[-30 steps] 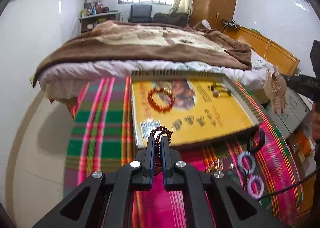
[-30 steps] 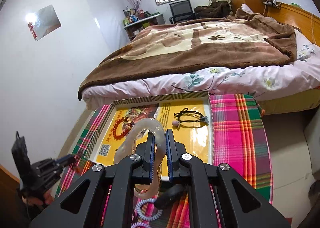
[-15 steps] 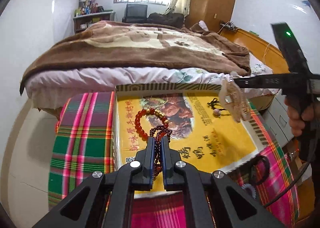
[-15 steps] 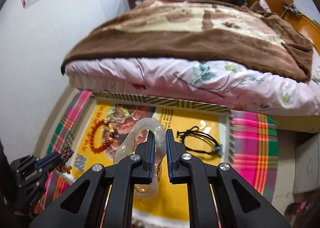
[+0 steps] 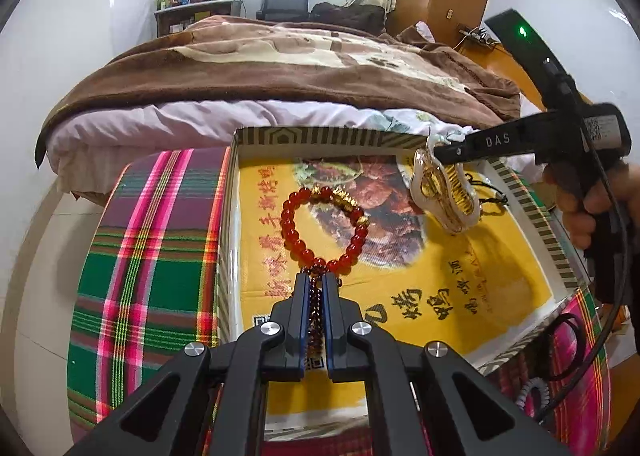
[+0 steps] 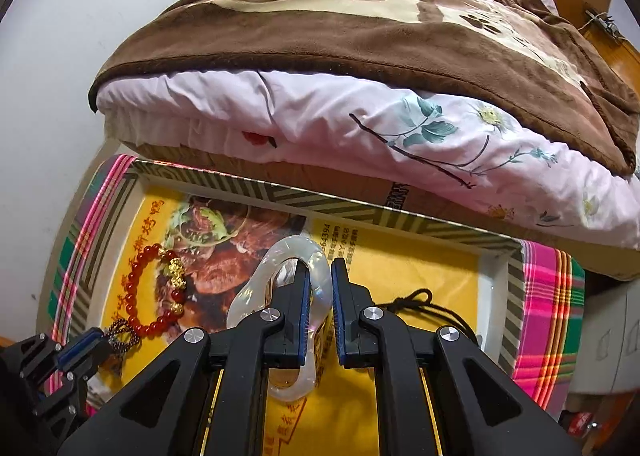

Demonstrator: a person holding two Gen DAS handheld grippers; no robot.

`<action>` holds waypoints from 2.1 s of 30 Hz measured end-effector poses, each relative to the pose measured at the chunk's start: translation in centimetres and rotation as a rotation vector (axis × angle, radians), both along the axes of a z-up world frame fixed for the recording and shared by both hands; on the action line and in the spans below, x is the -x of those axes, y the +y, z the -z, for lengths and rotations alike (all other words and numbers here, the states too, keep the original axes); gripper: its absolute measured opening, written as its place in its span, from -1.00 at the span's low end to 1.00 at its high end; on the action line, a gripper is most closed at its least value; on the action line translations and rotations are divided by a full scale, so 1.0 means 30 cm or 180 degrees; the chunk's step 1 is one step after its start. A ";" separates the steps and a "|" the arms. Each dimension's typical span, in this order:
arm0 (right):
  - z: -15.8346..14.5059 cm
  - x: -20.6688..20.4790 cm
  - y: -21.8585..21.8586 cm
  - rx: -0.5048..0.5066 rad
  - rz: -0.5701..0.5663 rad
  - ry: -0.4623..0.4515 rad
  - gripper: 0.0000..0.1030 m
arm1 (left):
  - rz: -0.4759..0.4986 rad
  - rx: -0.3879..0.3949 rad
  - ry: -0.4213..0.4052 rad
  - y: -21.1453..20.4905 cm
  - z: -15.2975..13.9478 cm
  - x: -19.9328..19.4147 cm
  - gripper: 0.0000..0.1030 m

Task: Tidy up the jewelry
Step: 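Lower both pieces onto the box lid and open both tools, then withdraw the open left tool from the box lid, then grasp the lavender coil hair tie with the right tool while the left tool reaches the gold chain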

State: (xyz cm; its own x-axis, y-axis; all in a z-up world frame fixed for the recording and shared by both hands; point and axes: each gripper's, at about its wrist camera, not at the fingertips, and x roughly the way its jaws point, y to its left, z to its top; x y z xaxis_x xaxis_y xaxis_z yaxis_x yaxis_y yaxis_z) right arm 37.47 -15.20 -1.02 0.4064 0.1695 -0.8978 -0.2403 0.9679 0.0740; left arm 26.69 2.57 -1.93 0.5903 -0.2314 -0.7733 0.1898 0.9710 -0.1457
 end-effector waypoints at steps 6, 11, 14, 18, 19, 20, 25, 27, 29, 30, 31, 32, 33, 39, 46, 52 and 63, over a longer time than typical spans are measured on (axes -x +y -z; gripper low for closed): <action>0.012 -0.030 0.011 -0.0002 0.0050 0.0051 -0.79 | -0.0048 0.0013 0.0123 0.005 0.036 -0.004 -0.88; 0.022 -0.041 0.012 -0.0009 0.0061 0.0064 -0.79 | -0.0034 -0.0009 0.0142 0.000 0.041 0.000 -0.87; 0.029 -0.044 0.008 -0.0017 0.0091 0.0070 -0.77 | -0.0048 0.0022 0.0170 0.004 0.040 0.001 -0.81; 0.030 -0.045 0.006 -0.0023 0.0091 0.0056 -0.73 | -0.0036 0.0057 0.0120 0.007 0.035 0.009 -0.43; 0.030 -0.045 0.003 -0.0037 0.0094 0.0048 -0.71 | -0.0040 0.0039 0.0096 0.005 0.031 0.012 -0.23; 0.029 -0.045 0.002 -0.0045 0.0095 0.0047 -0.67 | -0.0007 0.0074 0.0083 0.003 0.027 0.014 -0.17; 0.011 -0.037 -0.007 -0.0098 0.0108 0.0006 -0.56 | -0.0034 0.0081 0.0076 -0.001 0.017 0.014 0.01; -0.007 -0.022 -0.011 -0.0127 0.0089 -0.0039 -0.31 | -0.0058 0.0078 0.0082 0.002 0.013 0.019 0.04; -0.032 -0.001 -0.014 -0.0169 0.0062 -0.0105 -0.29 | -0.0058 0.0071 0.0066 0.003 0.005 0.029 0.14; -0.046 0.011 -0.016 -0.0179 0.0058 -0.0132 -0.29 | -0.0063 0.0080 0.0066 0.005 0.001 0.035 0.18; -0.063 0.027 -0.019 -0.0194 0.0049 -0.0167 -0.29 | -0.0071 0.0084 0.0056 0.006 -0.006 0.044 0.23; -0.075 0.039 -0.021 -0.0211 0.0038 -0.0194 -0.29 | -0.0080 0.0077 0.0032 0.006 -0.016 0.055 0.27; -0.091 0.056 -0.023 -0.0236 0.0024 -0.0227 -0.29 | -0.0088 0.0079 0.0018 0.007 -0.024 0.063 0.30; -0.179 0.178 -0.045 -0.0400 -0.0013 -0.0372 -0.28 | -0.0127 0.0045 -0.0073 0.002 -0.086 0.147 0.32; -0.237 0.361 -0.085 -0.0557 -0.0013 -0.0480 -0.28 | -0.0173 0.0070 -0.0193 -0.003 -0.165 0.265 0.45; -0.271 0.525 -0.113 -0.0624 -0.0056 -0.0610 -0.28 | -0.0167 0.0029 -0.0320 -0.012 -0.220 0.375 0.45; -0.260 0.801 -0.192 -0.0828 0.0027 -0.0805 -0.28 | -0.0177 0.0140 -0.0407 0.013 -0.243 0.554 0.62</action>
State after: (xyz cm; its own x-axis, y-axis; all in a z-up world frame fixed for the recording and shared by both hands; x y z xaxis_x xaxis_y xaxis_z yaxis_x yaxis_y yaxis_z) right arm 13.44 -20.95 6.79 0.6125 0.3747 -0.6960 -0.2745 0.9265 0.2573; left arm 10.07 2.96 5.35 0.6962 -0.2275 -0.6809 0.1554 0.9737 -0.1664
